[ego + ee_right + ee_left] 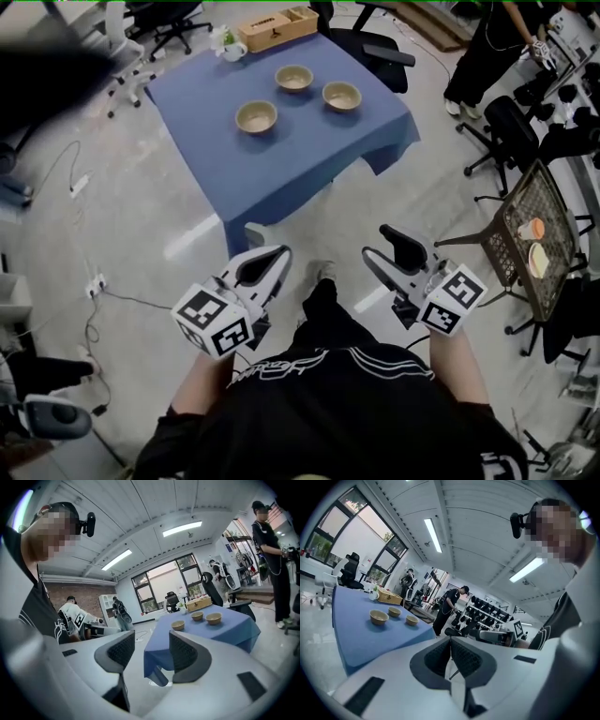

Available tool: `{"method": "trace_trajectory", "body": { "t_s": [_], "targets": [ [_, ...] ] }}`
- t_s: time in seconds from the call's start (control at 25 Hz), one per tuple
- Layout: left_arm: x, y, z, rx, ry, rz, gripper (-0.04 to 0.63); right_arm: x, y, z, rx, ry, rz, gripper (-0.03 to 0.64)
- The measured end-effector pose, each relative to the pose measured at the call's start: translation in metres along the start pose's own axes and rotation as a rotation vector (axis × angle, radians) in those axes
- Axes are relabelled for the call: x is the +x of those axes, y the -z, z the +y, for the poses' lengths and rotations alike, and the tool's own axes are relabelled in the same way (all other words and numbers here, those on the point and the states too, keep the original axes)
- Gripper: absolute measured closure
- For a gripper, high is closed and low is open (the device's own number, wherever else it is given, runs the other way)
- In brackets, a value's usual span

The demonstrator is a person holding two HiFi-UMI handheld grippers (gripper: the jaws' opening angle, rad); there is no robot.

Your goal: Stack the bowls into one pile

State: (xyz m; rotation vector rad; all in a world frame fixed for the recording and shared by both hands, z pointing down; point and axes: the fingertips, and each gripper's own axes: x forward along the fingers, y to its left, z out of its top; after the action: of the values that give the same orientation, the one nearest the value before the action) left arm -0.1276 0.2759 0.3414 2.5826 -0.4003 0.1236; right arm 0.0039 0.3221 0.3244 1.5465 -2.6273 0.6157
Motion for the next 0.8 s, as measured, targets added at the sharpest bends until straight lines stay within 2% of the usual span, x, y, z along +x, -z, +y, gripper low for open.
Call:
{"method": "trace_trajectory", "body": {
  "t_s": [0.2, 0.48, 0.8],
  "targets": [
    [0.002, -0.021, -0.003, 0.030, -0.011, 0.002, 0.569, -0.008, -0.015, -0.017, -0.011, 0.049, -0.015, 0.341],
    [0.017, -0.060, -0.001, 0.053, -0.036, -0.031, 0.569, -0.011, -0.054, -0.036, -0.050, 0.034, -0.086, 0.323],
    [0.063, -0.091, 0.025, 0.081, -0.064, -0.018, 0.571, 0.006, -0.091, -0.098, -0.039, 0.032, -0.145, 0.319]
  ]
}}
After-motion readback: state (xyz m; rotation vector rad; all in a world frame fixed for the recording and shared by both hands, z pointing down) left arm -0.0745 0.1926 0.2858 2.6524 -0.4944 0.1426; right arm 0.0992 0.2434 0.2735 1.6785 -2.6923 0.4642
